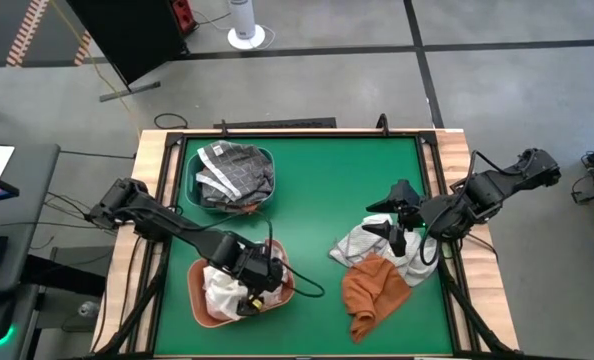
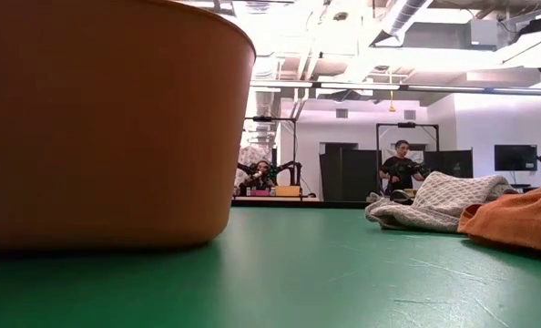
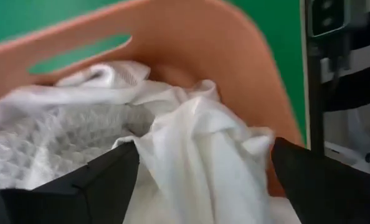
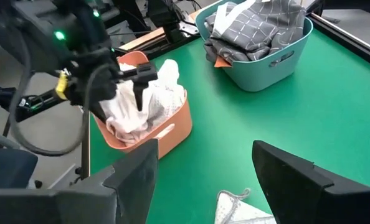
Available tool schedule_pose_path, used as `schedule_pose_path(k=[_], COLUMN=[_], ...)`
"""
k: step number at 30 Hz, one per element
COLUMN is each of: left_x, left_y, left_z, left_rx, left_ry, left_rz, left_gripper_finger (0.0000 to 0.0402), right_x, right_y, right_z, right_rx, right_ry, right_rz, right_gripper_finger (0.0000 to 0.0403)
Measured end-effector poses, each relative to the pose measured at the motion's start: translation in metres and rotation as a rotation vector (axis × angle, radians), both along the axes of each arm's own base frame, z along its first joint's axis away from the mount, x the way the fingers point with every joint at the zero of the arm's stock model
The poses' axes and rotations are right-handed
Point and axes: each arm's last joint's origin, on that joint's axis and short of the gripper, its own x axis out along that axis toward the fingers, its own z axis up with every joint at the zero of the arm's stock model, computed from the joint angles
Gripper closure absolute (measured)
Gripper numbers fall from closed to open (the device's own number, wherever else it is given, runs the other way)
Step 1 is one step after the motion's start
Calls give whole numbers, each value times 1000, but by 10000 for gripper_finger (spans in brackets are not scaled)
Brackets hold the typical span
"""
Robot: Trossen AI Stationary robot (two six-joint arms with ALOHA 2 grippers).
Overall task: Sort microfiber towel by color & place in baskets
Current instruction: Put the white microfiber towel into the orange bin
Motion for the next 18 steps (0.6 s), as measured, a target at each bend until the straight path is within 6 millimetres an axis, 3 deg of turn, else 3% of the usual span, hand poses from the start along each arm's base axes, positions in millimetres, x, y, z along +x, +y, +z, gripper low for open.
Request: schedule_pose_path(k=[8, 12, 18], left_x=[2, 0, -19], left_y=[-1, 0, 4], left_z=[37, 45, 39], left_rx=[-4, -4, -61], left_ry=[-40, -39, 219], left_rz=[-37, -44, -79], left_gripper_finger=[43, 43, 47], right_x=[0, 0, 0], right_y=[0, 0, 0], right_z=[0, 0, 0], right_rx=[-8, -10, -14], right_ry=[1, 4, 6], right_rz=[5, 5, 7], right_gripper_finger=[117, 117, 117])
